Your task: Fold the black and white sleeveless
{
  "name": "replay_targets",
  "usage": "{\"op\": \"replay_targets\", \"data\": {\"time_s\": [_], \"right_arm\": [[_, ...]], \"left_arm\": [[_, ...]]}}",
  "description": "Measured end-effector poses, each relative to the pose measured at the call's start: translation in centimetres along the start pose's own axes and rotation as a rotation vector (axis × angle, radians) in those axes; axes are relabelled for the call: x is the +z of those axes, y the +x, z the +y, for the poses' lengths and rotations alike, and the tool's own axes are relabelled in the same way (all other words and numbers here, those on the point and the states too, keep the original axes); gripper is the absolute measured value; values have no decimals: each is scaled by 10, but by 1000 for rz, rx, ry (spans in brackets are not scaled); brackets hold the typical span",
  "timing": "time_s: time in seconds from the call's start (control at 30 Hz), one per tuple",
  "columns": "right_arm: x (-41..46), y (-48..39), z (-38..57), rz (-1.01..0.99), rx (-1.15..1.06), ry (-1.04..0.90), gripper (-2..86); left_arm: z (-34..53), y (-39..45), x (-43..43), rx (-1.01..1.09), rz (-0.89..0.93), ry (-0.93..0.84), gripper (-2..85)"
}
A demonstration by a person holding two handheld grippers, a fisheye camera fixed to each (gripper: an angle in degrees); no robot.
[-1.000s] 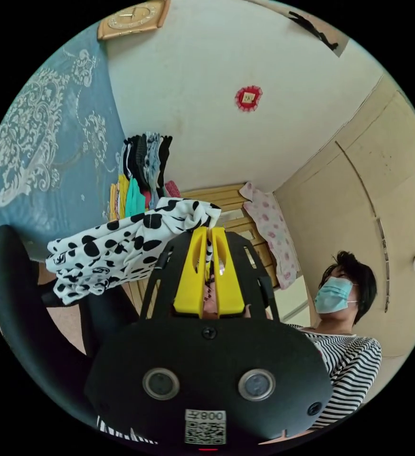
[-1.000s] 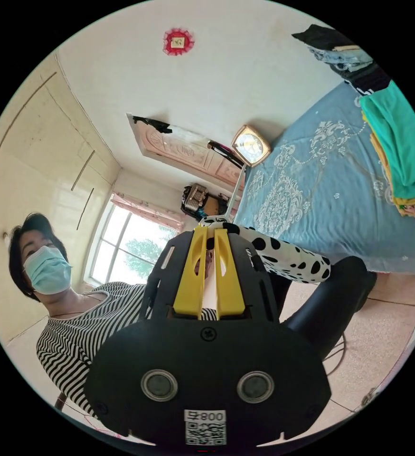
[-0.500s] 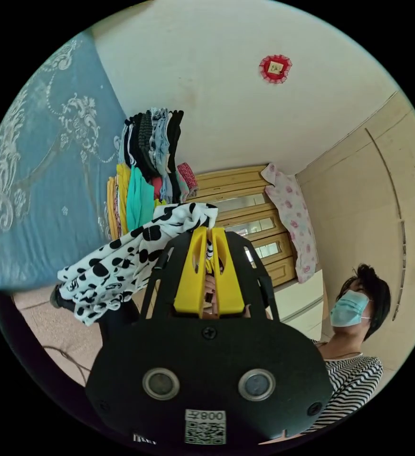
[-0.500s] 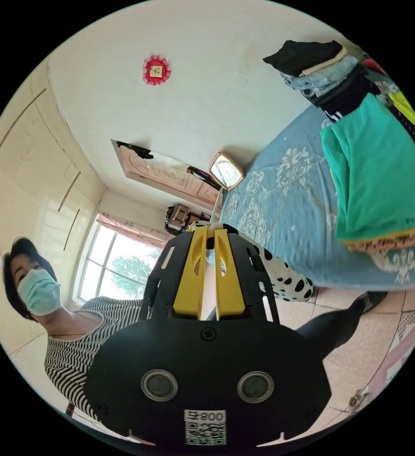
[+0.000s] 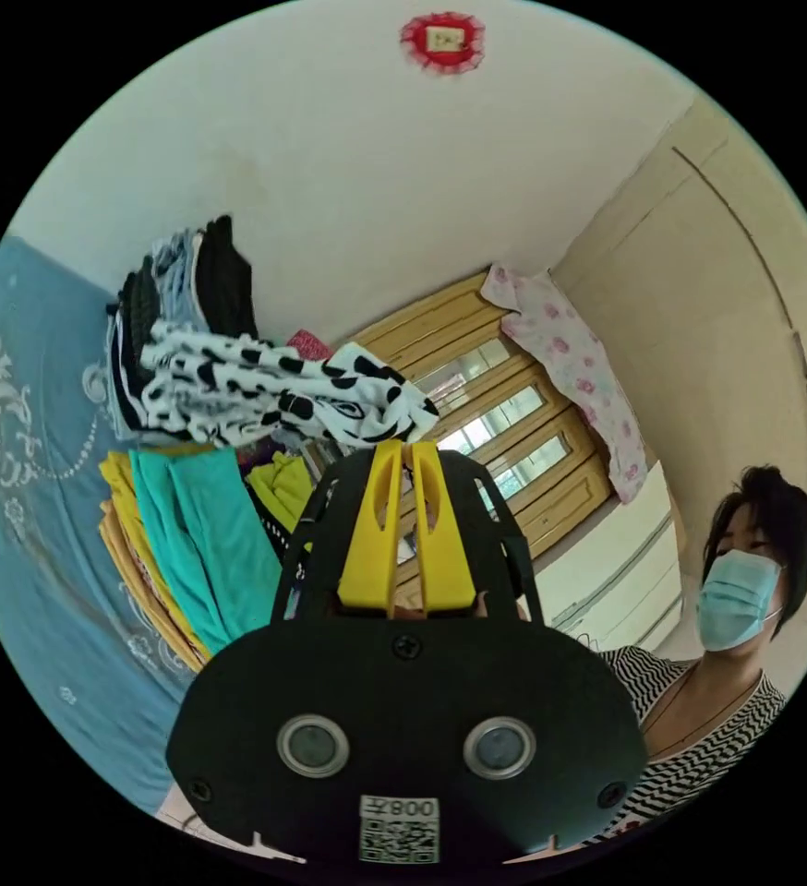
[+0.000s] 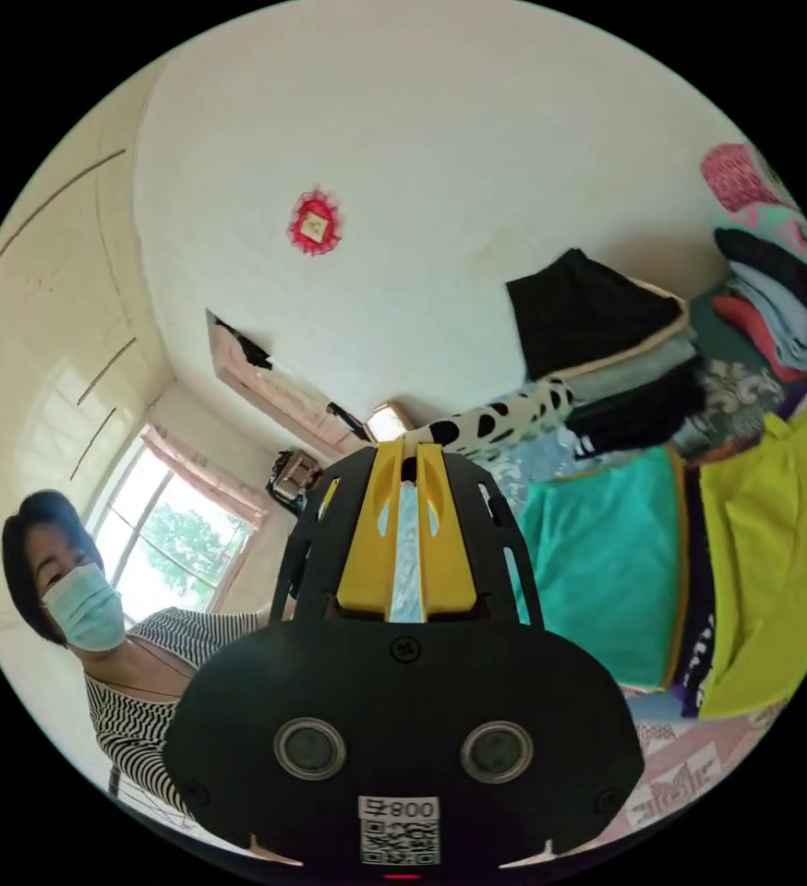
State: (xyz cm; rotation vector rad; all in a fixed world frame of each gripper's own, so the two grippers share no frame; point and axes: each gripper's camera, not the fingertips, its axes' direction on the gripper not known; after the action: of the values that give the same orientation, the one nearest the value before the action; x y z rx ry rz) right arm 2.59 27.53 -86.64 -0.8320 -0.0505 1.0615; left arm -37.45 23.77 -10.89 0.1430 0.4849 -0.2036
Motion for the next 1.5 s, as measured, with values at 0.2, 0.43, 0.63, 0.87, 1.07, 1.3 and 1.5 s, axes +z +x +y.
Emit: {"op": "replay_targets", "data": {"time_s": [0.2,0.43,0.63,0.87,1.07,1.3,1.5], "right_arm": [[-44,159,50,105,405,-99,21],[-83,206,65,75,394,-147,20],[-105,218,59,195,331,-213,18],[-107,256,78,228,426,-224,-2],[-119,256,93,183,440,-137,-2],[-141,205,115,299,380,47,2],[-73,128,105,513,122,-89,0]], "left_arm": [[96,-190,74,-381,-111,-173,20],[141,-270,81,-404,-116,-217,20],[175,-339,85,-473,-121,-209,19],[204,-421,76,-536,-155,-206,18],[220,-454,54,-537,-128,-195,11],[213,-461,34,-389,-133,-186,4],[186,-465,81,-96,-285,-336,2]]}}
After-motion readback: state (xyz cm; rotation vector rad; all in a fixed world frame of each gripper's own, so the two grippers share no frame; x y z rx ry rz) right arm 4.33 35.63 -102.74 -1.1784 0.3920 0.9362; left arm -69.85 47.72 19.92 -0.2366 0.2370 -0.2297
